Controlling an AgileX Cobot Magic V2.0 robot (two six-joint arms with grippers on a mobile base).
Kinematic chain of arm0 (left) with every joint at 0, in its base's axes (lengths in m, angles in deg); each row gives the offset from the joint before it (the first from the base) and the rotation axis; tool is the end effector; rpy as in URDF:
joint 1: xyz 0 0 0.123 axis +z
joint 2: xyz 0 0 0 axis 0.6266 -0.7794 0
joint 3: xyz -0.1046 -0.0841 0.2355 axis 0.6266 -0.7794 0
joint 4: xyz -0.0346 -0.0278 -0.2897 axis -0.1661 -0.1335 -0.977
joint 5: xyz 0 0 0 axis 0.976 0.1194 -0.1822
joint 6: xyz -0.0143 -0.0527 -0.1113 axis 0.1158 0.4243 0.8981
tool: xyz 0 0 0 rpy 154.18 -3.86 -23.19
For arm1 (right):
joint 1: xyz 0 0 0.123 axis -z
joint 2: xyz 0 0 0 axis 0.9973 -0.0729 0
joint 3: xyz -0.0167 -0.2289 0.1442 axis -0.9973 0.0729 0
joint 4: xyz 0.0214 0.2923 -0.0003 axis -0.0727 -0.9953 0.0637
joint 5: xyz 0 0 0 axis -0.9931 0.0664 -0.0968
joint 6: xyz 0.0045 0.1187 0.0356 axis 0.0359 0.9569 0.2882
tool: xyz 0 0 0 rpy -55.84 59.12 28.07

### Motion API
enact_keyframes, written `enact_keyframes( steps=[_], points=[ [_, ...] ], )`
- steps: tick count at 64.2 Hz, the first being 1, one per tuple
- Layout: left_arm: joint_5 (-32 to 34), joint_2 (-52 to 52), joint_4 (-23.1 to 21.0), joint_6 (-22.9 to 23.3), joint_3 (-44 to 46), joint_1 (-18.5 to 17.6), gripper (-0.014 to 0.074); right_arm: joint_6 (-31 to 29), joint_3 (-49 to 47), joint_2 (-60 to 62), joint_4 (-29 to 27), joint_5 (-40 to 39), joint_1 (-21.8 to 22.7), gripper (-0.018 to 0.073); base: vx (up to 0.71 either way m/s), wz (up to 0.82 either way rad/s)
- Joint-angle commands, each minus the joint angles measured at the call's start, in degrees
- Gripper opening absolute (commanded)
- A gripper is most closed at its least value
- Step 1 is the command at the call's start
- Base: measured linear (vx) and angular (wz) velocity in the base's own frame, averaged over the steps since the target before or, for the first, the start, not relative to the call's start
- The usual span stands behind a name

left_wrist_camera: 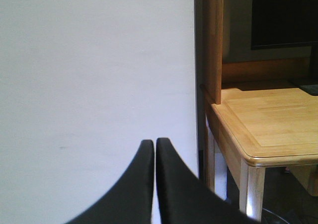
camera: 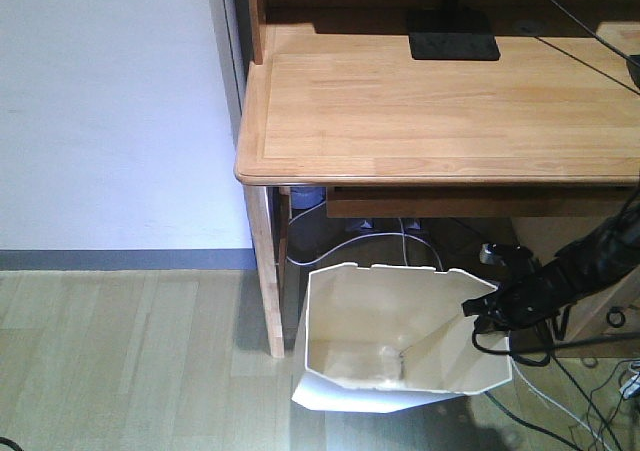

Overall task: Move trash bin to bedside with robot
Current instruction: 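Close the right gripper on the bin rim and lift it slightly, then hold the bin in the right gripper while the base turns toward the bed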

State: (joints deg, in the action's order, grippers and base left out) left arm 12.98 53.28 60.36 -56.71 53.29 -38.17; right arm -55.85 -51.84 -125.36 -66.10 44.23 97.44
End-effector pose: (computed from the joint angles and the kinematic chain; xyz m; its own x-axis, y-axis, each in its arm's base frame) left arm 0.1453 0.0018 0.1955 -0.0060 0.0276 -0.9996 -0.0130 0.9995 0.0276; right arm 0.3363 -0.0248 -0.1705 -0.9885 -0.0931 -0.1189 -0.1278 0.9354 0.3298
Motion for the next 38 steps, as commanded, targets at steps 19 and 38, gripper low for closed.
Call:
enact_keyframes(
  steps=[19, 38],
  points=[
    [4.2, 0.4, -0.5, 0.8, -0.7, -0.4, -0.0006, -13.4, 16.9, 23.1, -10.8, 16.9, 2.6, -0.0004, 0.00, 0.00],
    [4.2, 0.4, -0.5, 0.8, -0.7, -0.4, -0.0006, -16.0, 20.2, 29.8, -15.9, 16.0, 1.9, -0.0004, 0.00, 0.00]
  ],
)
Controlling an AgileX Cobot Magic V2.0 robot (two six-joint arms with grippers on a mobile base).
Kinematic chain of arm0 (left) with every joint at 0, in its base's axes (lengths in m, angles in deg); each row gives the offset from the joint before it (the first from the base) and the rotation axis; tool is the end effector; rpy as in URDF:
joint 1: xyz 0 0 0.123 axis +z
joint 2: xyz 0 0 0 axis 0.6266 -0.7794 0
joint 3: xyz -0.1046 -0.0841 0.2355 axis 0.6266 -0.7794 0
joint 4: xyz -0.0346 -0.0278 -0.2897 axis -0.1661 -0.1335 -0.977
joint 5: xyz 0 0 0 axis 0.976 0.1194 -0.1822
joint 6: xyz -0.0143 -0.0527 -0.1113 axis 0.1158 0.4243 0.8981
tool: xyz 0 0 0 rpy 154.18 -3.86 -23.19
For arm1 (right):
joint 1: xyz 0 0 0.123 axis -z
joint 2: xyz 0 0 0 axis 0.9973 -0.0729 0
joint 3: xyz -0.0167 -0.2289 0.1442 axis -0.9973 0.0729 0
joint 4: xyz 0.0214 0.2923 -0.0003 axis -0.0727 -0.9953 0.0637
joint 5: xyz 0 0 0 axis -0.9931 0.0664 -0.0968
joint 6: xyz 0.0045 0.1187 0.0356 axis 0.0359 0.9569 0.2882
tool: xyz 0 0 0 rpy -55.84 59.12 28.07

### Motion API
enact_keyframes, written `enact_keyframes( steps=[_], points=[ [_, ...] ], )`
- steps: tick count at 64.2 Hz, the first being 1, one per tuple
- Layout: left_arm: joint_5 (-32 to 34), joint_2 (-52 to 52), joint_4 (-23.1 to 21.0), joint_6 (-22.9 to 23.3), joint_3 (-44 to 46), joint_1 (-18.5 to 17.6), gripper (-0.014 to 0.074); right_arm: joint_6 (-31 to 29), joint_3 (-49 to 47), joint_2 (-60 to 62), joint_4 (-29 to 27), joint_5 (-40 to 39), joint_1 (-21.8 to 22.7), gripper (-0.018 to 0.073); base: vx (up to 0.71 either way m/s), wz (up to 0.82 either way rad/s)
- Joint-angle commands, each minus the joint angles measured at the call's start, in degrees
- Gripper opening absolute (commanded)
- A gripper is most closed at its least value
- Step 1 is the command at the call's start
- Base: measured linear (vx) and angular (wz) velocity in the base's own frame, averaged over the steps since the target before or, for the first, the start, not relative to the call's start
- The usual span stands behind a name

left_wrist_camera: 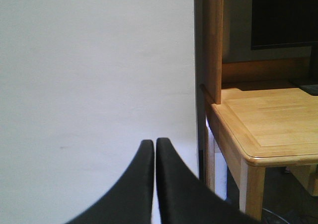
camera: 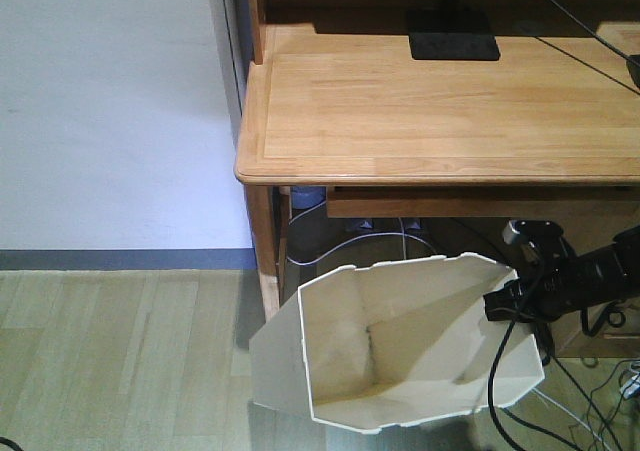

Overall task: Move trash bin to bedside with robot
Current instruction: 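Hold the bin in the right gripper while the base turns toward the bed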

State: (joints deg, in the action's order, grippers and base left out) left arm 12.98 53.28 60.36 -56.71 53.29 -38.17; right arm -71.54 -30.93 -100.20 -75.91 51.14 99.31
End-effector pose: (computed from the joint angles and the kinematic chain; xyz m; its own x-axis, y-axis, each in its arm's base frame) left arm 0.1453 0.0018 0.1955 -0.0060 0.0276 -0.9996 -0.0130 0.9995 0.0276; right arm 0.3026 -0.0114 -0.0590 -0.9451 -0.1490 -0.2908 -0.2598 0.8825 0.3920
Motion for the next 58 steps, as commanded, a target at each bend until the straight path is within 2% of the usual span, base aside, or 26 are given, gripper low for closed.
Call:
enact_keyframes(
  steps=[1, 21, 58],
  points=[
    [4.2, 0.4, -0.5, 0.8, -0.7, -0.4, -0.0006, -0.3, -0.7, 4.7, -6.2, 9.1, 0.1, -0.0004, 0.00, 0.00],
    [4.2, 0.4, -0.5, 0.8, -0.7, -0.4, -0.0006, -0.3, -0.7, 4.7, -7.8, 14.5, 0.1, -0.0004, 0.00, 0.00],
    [4.2, 0.4, -0.5, 0.8, -0.7, -0.4, -0.0006, -0.3, -0.7, 4.7, -7.8, 14.6, 0.1, -0.0004, -0.01, 0.05]
  ],
)
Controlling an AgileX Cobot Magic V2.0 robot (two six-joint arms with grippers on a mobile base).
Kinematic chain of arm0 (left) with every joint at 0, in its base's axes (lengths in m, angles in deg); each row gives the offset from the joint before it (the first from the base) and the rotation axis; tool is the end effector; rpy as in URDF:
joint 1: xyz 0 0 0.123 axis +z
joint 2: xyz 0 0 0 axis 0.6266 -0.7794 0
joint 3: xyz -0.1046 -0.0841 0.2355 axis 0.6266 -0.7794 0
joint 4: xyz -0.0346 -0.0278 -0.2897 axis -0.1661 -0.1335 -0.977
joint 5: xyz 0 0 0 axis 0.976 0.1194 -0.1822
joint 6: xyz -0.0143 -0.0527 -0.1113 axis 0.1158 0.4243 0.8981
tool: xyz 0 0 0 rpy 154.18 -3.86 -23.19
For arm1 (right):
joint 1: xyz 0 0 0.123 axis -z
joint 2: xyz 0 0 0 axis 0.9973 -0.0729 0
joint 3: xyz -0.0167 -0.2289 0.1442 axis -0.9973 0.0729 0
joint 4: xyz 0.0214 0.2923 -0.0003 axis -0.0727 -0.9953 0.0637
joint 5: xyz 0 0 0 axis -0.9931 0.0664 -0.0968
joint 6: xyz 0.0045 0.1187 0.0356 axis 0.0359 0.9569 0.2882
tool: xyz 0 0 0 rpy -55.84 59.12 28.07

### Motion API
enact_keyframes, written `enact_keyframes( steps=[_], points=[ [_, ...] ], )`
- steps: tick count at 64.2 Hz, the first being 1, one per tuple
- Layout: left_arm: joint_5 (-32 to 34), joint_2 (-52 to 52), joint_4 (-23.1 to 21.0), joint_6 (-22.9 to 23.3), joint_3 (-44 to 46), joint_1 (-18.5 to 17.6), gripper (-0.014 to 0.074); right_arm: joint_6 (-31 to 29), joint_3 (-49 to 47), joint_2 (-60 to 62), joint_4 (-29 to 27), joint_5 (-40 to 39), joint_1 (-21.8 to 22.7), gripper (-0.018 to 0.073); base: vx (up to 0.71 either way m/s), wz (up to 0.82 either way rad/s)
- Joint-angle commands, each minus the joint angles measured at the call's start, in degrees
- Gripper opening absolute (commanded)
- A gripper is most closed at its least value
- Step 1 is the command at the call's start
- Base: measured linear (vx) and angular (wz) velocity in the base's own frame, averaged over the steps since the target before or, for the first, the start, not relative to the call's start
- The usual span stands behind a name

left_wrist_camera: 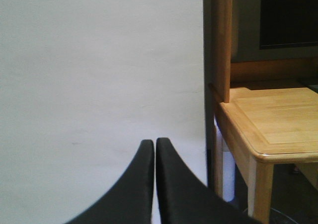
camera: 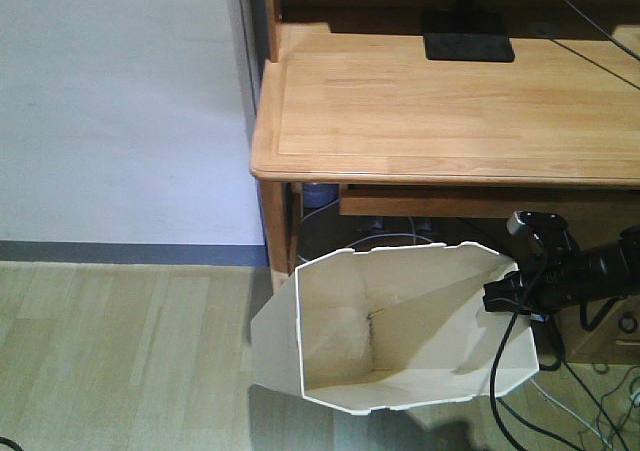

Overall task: Move trash bin to bedside with robot
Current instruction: 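Hold the bin in the right gripper while the base turns toward the bed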

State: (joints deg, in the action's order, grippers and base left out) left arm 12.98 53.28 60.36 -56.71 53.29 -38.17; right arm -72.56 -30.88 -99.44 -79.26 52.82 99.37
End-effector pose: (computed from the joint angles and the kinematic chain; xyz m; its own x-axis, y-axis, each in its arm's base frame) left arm 0.1453 0.0018 0.1955 -0.0060 0.0276 -0.9996 -0.0130 0.9995 0.0276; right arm 0.3075 -0.0086 -0.0526 -0.9427 -0.1061 -0.3162 -0.2395 0.8752 0.4203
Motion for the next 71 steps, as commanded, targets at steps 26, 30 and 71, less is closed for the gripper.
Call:
enact_keyframes(
  steps=[26, 30, 71],
  points=[
    [4.2, 0.4, -0.5, 0.8, -0.7, -0.4, -0.0006, 0.8, -0.7, 3.9, -4.5, 12.9, 0.0, -0.0004, -0.08, 0.33],
    [4.2, 0.4, -0.5, 0.8, -0.7, -0.4, -0.0006, 0.8, -0.7, 3.9, -4.5, 12.9, 0.0, -0.0004, -0.10, 0.46],
    [4.2, 0.4, -0.5, 0.8, -0.7, -0.4, -0.0006, 0.8, -0.7, 3.9, -4.5, 12.9, 0.0, -0.0004, -0.10, 0.54]
  ],
)
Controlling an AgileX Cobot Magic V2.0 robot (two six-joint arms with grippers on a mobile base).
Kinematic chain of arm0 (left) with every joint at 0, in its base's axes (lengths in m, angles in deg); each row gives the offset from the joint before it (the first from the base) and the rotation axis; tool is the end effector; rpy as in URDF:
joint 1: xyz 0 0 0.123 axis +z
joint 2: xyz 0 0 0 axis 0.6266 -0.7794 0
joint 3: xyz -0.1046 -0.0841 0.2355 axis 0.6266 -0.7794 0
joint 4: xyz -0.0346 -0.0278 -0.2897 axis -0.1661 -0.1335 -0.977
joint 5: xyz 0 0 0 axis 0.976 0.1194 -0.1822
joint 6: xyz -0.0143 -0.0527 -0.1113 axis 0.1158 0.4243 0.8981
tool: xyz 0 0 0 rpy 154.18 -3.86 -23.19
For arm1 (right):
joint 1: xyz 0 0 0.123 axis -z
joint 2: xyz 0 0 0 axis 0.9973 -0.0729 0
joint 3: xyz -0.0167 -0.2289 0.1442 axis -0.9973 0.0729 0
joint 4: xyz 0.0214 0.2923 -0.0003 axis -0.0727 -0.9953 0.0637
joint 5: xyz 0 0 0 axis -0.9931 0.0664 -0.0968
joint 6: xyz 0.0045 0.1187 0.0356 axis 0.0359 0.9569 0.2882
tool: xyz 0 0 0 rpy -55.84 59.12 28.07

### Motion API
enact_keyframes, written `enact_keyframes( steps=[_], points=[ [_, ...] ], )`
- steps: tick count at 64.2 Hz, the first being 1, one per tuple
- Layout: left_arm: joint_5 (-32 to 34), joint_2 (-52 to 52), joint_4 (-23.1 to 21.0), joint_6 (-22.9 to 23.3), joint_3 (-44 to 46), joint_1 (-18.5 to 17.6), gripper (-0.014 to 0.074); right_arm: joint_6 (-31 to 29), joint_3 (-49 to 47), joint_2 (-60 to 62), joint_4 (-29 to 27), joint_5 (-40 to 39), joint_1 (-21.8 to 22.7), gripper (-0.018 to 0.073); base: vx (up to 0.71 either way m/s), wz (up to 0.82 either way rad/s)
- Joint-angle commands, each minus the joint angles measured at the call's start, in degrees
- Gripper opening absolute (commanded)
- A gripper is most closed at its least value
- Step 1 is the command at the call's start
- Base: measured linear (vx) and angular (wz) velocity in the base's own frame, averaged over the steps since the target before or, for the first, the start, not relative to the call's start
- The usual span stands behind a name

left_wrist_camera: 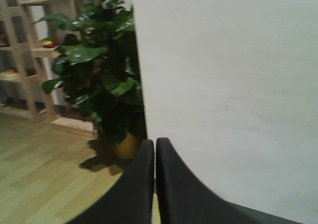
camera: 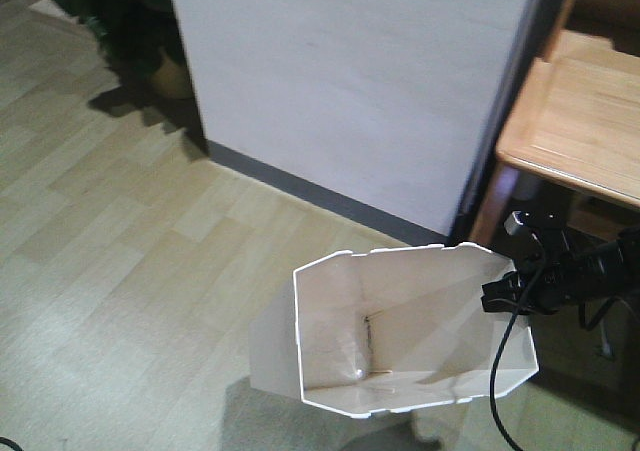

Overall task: Move trash bin to bedside with robot
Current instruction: 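Hold the bin in the right gripper while the base turns toward the bed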

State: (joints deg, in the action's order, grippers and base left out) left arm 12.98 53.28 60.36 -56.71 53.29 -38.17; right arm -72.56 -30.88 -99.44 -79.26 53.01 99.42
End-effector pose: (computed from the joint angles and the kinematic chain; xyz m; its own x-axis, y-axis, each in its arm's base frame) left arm 0.1453 0.0018 0.1955 -0.0060 0.0276 -0.9996 -0.0130 0.9995 0.0276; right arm 0.3074 -0.0085 -0.0524 -0.9428 -0.1052 -0.3164 -0.2395 0.8739 0.4231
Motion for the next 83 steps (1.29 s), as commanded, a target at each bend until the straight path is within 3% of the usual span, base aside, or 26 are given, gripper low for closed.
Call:
enact_keyframes(
  steps=[1, 83],
  points=[
    [4.2, 0.4, -0.5, 0.8, -0.7, -0.4, -0.0006, 0.8, -0.7, 3.9, -4.5, 12.7, 0.0, -0.0004, -0.06, 0.51],
    [4.2, 0.4, -0.5, 0.8, -0.7, -0.4, -0.0006, 0.8, -0.7, 3.9, -4.5, 12.7, 0.0, -0.0004, 0.02, 0.53]
  ],
)
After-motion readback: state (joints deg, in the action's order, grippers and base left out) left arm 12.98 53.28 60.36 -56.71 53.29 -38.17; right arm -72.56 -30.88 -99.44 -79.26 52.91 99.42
